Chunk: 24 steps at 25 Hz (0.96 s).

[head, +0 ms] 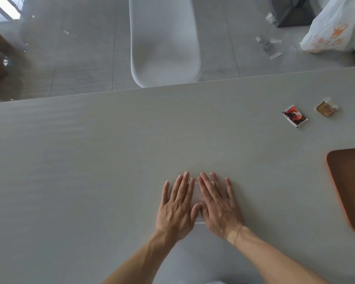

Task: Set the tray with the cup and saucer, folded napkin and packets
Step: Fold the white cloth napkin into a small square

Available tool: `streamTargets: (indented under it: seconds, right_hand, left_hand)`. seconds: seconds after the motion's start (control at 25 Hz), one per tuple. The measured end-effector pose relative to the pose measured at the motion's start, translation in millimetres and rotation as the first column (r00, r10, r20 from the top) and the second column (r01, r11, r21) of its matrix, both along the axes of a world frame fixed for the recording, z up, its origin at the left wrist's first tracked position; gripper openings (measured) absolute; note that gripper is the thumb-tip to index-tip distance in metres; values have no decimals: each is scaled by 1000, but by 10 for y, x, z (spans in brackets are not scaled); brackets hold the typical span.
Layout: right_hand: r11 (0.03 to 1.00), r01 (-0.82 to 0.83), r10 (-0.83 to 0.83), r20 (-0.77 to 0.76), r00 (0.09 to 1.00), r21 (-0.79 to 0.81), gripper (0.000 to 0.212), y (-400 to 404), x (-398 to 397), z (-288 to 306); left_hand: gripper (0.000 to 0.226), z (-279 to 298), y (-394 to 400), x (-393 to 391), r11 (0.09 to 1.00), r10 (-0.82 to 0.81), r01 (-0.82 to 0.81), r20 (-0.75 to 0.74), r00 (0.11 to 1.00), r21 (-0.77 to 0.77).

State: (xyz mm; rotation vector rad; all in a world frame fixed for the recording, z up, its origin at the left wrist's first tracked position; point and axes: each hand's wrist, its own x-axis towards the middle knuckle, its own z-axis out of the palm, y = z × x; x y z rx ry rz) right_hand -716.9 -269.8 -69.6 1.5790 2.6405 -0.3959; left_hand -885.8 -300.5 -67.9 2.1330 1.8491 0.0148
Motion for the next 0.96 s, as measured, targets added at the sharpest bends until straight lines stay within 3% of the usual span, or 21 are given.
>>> streamTargets:
  seconds: [0.4, 0.6, 0.8, 0.96]
  right_hand:
    - [999, 5, -3, 44, 999, -34, 65, 32, -18, 159]
    - [1000, -10, 8, -72, 997, -17, 60, 59, -39, 278]
    - [996, -77, 75, 52, 996, 35, 59, -92, -17, 165]
    - [998, -57, 55, 52, 997, 41, 62, -79, -14, 114]
  left_hand:
    - [66, 170, 66, 5, 999, -42, 39, -74, 996, -36]
    - [61, 271, 22, 89, 999, 45, -45, -10, 999, 5]
    - [57, 182, -108, 166, 1000, 18, -18, 1, 1000, -5]
    - [60, 118, -111, 124, 1000, -5, 5, -23, 1000, -13]
